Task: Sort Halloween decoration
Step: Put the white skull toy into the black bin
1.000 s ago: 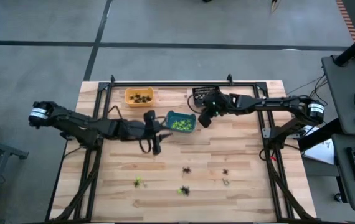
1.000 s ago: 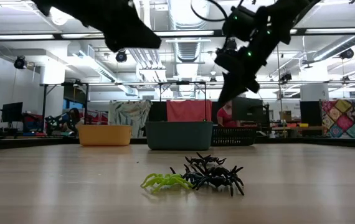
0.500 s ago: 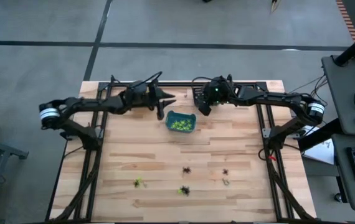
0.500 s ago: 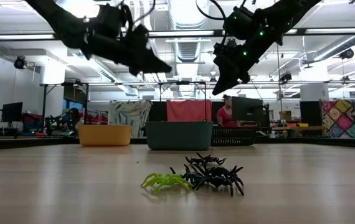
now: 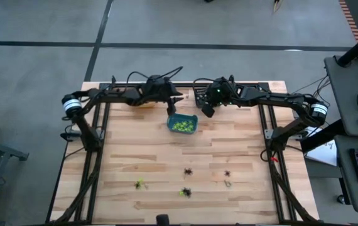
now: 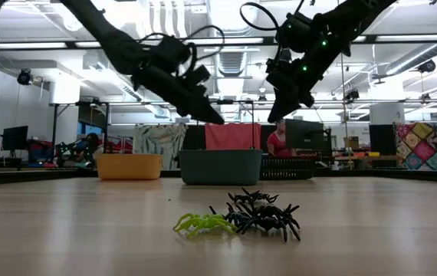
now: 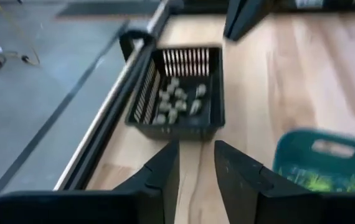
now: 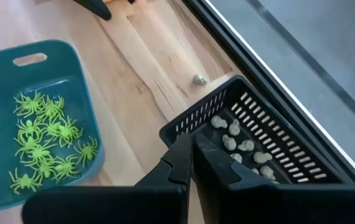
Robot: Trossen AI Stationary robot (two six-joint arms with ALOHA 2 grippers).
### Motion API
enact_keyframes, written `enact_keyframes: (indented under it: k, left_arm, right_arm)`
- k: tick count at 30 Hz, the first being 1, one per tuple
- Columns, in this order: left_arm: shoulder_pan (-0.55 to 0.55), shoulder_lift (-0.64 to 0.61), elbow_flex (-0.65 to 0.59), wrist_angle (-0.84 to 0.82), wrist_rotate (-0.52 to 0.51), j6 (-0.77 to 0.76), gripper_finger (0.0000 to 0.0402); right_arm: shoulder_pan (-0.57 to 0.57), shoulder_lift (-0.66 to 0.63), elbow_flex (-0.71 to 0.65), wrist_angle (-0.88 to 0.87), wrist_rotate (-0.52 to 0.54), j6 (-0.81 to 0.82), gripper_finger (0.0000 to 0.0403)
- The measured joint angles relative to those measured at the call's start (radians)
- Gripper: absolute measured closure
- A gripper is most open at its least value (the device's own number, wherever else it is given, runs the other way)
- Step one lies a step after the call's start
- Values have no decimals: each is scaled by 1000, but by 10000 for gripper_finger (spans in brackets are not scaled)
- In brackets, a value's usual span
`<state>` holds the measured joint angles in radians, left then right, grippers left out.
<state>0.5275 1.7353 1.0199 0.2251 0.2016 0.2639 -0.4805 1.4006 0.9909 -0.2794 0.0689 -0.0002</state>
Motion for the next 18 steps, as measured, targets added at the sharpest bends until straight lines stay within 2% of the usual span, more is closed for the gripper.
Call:
enact_keyframes:
  k: [6, 12, 18]
  left_arm:
    - [43, 80, 92, -99, -4, 33, 276]
    - [55, 170, 215, -192, -10, -4, 229]
    - [66, 300, 381, -401, -11, 20, 217]
  right_arm:
    - [0, 0, -1, 0, 0, 1, 394]
    - [0, 1, -10, 5, 1, 1, 394]
    - [0, 7, -24, 8, 0, 0, 394]
